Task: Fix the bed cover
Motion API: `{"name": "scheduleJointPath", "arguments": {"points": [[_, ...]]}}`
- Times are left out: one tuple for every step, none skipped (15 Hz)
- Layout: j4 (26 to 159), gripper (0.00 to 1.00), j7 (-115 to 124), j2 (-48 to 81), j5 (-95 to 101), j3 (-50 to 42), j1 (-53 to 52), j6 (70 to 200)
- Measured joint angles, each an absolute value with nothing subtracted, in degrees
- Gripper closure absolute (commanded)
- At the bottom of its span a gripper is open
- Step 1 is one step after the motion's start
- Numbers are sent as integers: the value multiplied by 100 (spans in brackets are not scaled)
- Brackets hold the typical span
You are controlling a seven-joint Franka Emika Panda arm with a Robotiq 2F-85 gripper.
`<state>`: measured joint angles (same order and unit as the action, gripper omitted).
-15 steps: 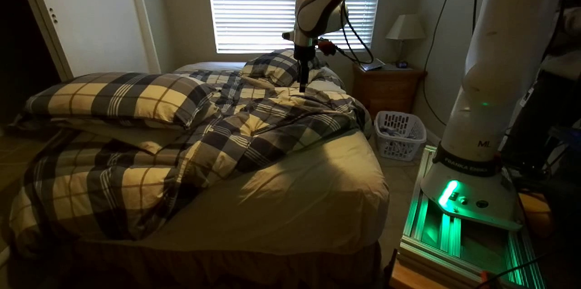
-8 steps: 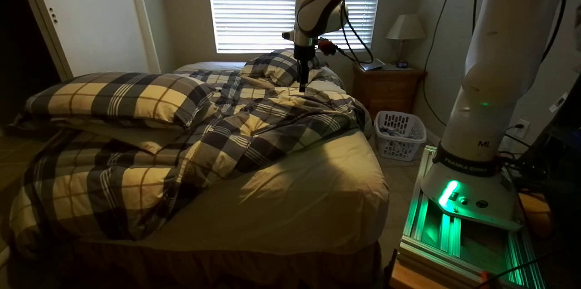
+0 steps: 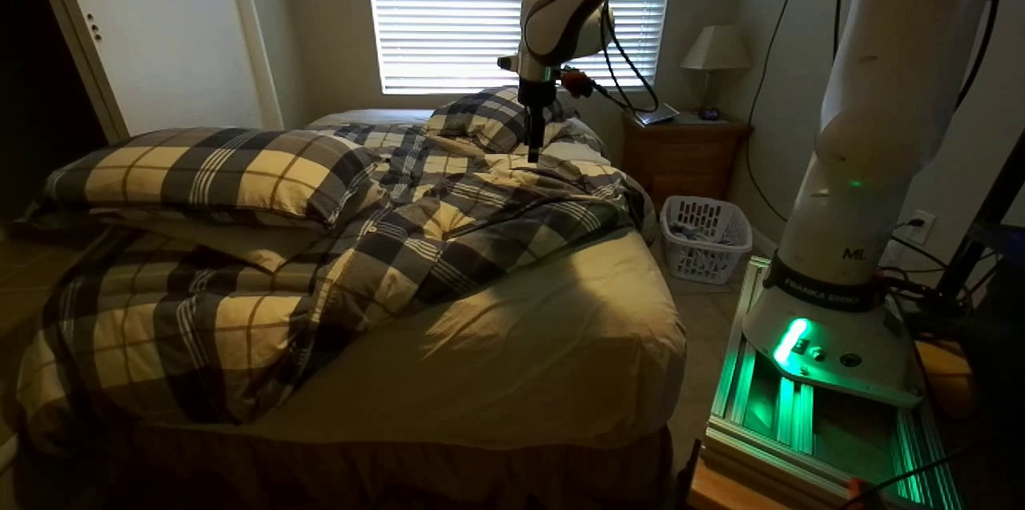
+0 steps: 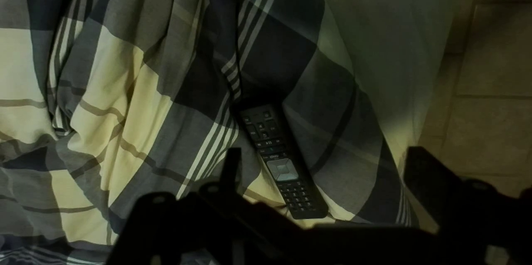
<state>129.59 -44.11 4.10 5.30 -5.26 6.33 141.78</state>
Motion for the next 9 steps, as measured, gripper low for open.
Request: {"name": "scheduleJointPath", "arguments": {"points": [[12959,0,-4411,410,530,-526,633,14178],[12959,0,-4411,410,530,-526,633,14178],[12959,0,-4410,410,532,-526,633,14177],[12957,0,-4410,417,539,-526,633,14182],[12947,0,-4410,438,560,-526,633,14212],[12920,0,-4436,483,579,-522,633,14260],[12868,0,-4516,552,579,-513,633,14293],[12800,0,-4621,650,579,-498,633,14311],[12717,0,-4743,760,579,-481,633,14318]]}}
